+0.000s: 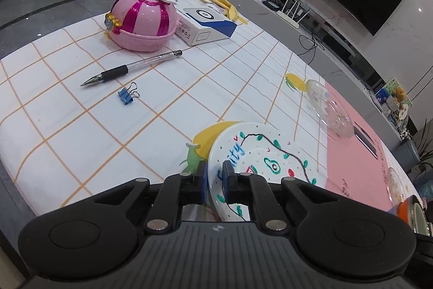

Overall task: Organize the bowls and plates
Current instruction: 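Move both grippers to the white Fruity plate rim and close them, then lift the white plate with both grippers and lower it beside the bowl stack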

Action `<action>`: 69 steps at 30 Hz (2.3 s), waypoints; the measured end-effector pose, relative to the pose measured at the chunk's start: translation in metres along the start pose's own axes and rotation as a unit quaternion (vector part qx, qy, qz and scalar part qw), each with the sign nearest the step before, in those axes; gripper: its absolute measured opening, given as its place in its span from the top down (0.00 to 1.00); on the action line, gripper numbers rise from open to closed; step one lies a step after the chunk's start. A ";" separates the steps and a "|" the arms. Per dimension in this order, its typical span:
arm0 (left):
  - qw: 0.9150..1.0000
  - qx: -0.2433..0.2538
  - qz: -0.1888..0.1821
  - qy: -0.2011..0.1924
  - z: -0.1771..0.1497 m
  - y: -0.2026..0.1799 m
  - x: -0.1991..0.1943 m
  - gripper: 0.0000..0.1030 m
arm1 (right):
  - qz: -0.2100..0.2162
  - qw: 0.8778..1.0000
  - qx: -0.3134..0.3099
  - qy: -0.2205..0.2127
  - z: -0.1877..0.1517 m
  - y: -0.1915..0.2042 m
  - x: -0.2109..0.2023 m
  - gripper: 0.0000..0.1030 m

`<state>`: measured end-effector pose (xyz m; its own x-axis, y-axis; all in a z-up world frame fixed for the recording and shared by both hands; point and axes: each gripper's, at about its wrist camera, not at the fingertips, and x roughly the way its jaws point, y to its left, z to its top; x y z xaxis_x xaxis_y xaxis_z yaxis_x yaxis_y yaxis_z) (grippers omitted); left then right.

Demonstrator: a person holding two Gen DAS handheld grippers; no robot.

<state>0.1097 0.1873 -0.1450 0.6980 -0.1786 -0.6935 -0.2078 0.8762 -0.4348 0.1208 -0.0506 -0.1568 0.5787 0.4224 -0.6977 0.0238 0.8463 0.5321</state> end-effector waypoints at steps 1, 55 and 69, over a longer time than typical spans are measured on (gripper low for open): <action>1.000 -0.004 -0.004 0.000 0.000 0.001 -0.003 0.89 | 0.001 1.000 0.001 -0.001 -0.001 0.000 -0.003 0.91; 0.967 0.142 -0.211 0.022 -0.100 -0.269 -0.072 0.88 | -0.021 0.971 0.099 -0.215 0.018 -0.190 -0.301 0.91; 0.965 0.170 -0.181 0.083 -0.163 -0.287 -0.032 0.87 | -0.060 0.967 0.168 -0.182 -0.007 -0.272 -0.285 0.91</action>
<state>0.0355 -0.1315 -0.0916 0.5575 -0.5458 -0.6255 0.2862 0.8337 -0.4723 -0.0563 -0.3988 -0.1065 0.8024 0.1349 -0.5814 0.3358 0.7033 0.6266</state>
